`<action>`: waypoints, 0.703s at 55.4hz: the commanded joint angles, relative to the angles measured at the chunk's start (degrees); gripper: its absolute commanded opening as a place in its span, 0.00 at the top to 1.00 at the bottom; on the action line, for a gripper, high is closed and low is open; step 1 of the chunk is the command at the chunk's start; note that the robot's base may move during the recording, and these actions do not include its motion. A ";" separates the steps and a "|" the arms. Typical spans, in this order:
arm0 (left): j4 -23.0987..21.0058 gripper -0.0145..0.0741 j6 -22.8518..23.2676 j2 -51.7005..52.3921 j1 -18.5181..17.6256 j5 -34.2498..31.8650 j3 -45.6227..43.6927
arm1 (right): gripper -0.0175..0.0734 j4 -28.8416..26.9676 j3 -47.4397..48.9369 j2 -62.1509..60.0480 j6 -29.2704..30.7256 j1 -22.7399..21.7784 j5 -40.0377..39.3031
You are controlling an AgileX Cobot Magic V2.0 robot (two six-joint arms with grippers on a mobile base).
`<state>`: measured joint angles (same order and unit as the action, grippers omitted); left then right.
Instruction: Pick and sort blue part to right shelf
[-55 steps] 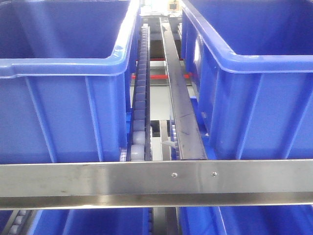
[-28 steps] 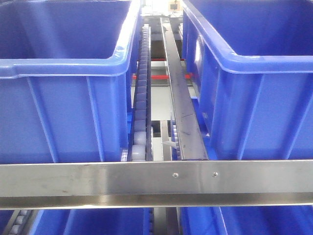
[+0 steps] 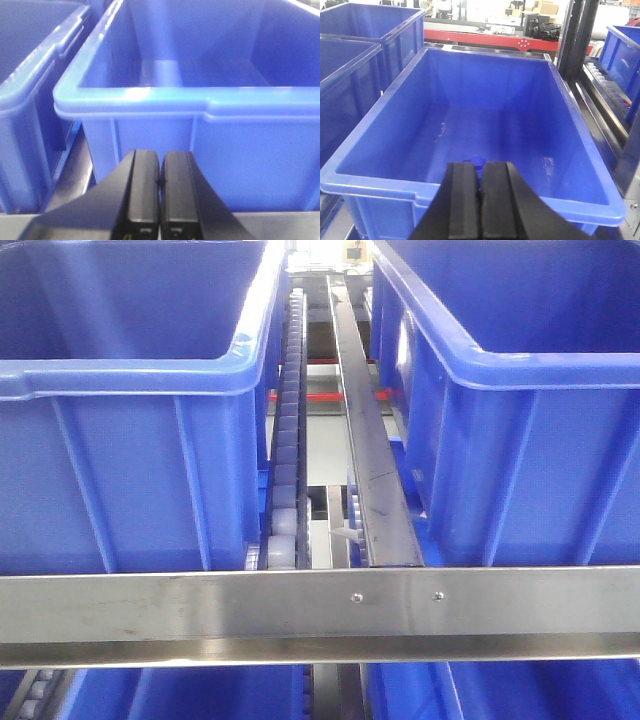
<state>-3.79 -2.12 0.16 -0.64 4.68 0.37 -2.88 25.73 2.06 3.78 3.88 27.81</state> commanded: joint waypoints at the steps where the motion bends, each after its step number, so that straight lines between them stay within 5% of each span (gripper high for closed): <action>1: -0.75 0.70 -0.40 1.52 0.02 -8.08 1.71 | 0.76 -0.01 1.37 0.78 0.13 -0.23 -5.14; 39: -0.75 0.70 -0.40 1.52 0.02 -9.36 1.71 | 0.76 -0.01 1.37 0.78 0.13 -0.23 -5.14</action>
<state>-4.01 -2.46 0.16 -0.64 0.52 0.37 -2.88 25.73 2.06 3.78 3.84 27.81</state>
